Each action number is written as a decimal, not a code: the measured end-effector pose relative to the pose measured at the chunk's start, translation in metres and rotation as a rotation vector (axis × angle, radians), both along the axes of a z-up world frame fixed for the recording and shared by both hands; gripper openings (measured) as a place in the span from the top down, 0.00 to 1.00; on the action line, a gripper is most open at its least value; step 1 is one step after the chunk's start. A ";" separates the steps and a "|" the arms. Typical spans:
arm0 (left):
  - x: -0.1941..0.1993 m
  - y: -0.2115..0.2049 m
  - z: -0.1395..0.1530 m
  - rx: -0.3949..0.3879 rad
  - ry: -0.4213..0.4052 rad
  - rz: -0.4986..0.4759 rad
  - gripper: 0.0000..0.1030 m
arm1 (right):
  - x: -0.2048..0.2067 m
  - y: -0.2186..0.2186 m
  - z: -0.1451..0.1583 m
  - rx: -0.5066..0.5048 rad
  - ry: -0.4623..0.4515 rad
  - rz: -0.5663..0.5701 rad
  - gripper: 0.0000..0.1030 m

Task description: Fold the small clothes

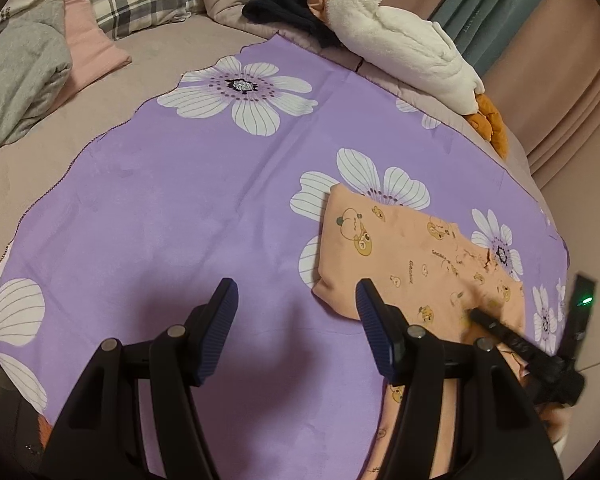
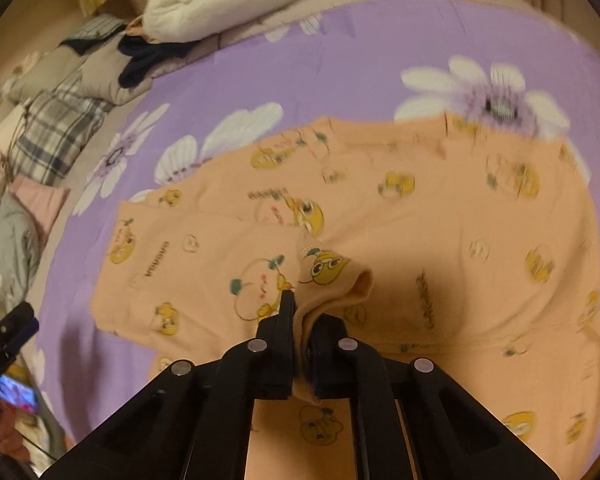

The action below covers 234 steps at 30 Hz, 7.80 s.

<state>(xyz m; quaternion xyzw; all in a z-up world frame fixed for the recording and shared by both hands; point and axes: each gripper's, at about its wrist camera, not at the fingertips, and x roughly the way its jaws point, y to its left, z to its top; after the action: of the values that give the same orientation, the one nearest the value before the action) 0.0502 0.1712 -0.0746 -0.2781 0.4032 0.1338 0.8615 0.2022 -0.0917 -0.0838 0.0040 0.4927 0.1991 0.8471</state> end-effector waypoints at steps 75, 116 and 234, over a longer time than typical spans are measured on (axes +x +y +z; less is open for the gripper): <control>0.129 -0.105 -0.053 0.018 0.152 -0.323 0.59 | 0.057 -0.152 -0.018 -0.154 0.003 -0.285 0.94; -0.026 -0.144 -0.079 -0.221 0.165 -0.457 0.92 | -0.137 -0.226 -0.036 -0.053 0.108 -0.223 0.53; 0.128 -0.057 0.005 -0.333 -0.080 -0.276 0.96 | 0.047 -0.181 0.050 0.268 -0.127 -0.332 0.91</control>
<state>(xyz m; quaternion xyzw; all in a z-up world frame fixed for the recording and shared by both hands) 0.1779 0.1147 -0.0693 -0.3638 0.4197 -0.0650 0.8290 0.2489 -0.2729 -0.0338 0.1848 0.3999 0.1205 0.8896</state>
